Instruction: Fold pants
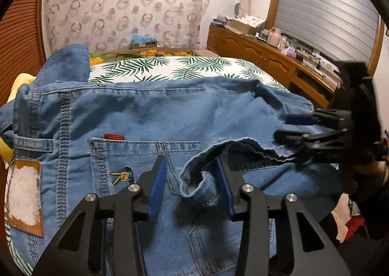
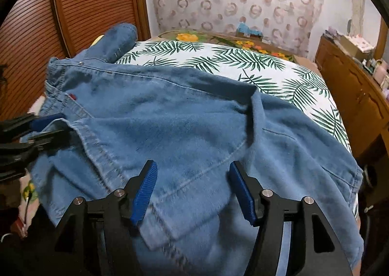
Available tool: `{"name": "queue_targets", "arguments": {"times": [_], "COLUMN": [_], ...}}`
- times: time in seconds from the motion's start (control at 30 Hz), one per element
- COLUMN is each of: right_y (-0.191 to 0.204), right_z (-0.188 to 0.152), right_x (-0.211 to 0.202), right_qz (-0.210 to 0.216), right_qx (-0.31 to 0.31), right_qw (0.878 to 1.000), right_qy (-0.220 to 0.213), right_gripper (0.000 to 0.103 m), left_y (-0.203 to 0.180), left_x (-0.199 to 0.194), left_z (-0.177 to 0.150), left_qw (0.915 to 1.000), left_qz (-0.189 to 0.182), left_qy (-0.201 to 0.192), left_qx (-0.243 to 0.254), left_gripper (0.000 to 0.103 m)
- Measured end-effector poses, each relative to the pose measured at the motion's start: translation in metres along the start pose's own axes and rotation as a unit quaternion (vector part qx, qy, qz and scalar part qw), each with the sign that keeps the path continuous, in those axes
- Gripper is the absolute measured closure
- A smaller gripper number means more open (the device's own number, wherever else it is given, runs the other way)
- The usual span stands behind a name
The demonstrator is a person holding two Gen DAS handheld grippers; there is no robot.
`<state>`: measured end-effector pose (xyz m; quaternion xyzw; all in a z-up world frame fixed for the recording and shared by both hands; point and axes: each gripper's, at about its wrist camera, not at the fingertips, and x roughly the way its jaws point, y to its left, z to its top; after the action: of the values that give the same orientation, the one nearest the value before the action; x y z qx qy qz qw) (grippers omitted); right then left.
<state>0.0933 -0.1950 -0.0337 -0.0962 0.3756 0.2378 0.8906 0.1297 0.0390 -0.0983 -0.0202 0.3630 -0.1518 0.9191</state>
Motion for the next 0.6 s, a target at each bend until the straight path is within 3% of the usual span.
{"name": "queue_targets", "arguments": {"times": [0.17, 0.37, 0.6], "right_y": [-0.005, -0.013, -0.018], "right_z": [-0.013, -0.021, -0.021], "right_x": [-0.019, -0.025, -0.017], "right_qz": [0.004, 0.025, 0.04], "right_qx": [0.005, 0.02, 0.034], "right_qw": [1.0, 0.999, 0.998], "right_qy": [0.009, 0.02, 0.03], "right_gripper": [0.044, 0.06, 0.07], "left_y": [0.0, -0.006, -0.005], "left_x": [0.001, -0.001, 0.001], "left_z": [-0.002, -0.003, 0.0], "left_qw": [1.0, 0.9998, 0.9998], "left_qz": [-0.002, -0.001, 0.0], "left_qy": [0.0, -0.01, -0.011], "left_qx": [0.002, 0.014, 0.014], "left_gripper": [0.069, 0.079, 0.081]}}
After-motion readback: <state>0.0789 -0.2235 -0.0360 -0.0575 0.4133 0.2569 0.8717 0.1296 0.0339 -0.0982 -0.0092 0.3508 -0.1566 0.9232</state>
